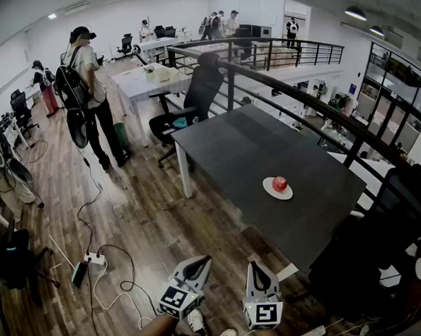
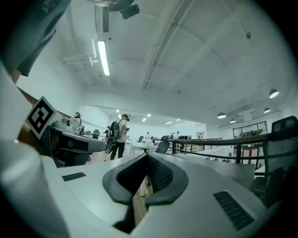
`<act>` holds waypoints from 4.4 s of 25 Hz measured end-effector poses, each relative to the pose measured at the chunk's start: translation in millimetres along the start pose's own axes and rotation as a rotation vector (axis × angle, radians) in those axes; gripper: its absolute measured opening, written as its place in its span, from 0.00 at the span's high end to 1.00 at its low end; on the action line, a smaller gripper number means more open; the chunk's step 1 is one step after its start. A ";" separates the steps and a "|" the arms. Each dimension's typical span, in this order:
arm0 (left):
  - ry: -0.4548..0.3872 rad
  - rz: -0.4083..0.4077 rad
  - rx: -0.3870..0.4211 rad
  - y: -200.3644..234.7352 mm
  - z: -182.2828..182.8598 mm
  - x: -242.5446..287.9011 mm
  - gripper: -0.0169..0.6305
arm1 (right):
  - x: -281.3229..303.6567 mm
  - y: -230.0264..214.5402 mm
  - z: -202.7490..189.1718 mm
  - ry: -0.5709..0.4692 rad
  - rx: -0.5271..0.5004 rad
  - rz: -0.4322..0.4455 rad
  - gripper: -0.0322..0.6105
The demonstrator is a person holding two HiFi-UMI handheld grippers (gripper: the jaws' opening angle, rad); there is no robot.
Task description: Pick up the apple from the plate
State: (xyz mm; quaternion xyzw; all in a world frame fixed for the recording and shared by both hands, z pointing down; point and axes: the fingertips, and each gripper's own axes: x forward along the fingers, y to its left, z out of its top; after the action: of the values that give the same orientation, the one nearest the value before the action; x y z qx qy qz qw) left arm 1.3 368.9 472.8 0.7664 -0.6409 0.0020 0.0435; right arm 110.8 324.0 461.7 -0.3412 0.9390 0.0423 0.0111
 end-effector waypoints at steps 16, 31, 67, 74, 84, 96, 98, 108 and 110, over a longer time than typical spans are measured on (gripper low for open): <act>0.018 -0.022 -0.009 15.7 -11.2 7.5 0.93 | 22.2 6.7 -15.3 0.039 -0.058 0.005 0.91; 0.002 -0.078 -0.017 68.5 -7.9 19.3 0.93 | 74.0 27.3 -10.5 0.054 -0.027 -0.026 0.91; 0.020 -0.121 0.005 128.5 -1.2 149.8 0.93 | 188.5 -43.4 -35.6 0.079 0.006 -0.045 0.91; 0.010 -0.130 -0.084 136.3 12.3 206.4 0.93 | 216.6 -100.4 -34.9 0.070 0.011 -0.072 0.91; 0.022 -0.105 -0.094 134.5 24.0 259.2 0.93 | 237.5 -156.1 -40.3 0.060 0.059 -0.079 0.91; 0.055 -0.114 -0.034 121.6 21.3 307.8 0.93 | 249.4 -189.9 -42.5 0.035 0.079 -0.023 0.91; 0.056 -0.119 -0.039 122.7 20.1 313.8 0.93 | 253.0 -191.7 -42.1 0.032 0.073 -0.018 0.91; 0.090 -0.227 -0.014 121.7 15.8 363.1 0.93 | 282.3 -232.8 -55.9 0.060 0.119 -0.139 0.91; 0.089 -0.249 -0.025 131.2 15.8 377.8 0.93 | 296.5 -238.1 -59.7 0.053 0.132 -0.143 0.91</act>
State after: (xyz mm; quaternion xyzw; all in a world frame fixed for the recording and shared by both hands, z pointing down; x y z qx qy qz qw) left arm -61.0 -26.2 487.8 0.8386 -0.5382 0.0224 0.0815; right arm 36.6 -52.7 489.3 -0.4068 0.9130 -0.0296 0.0117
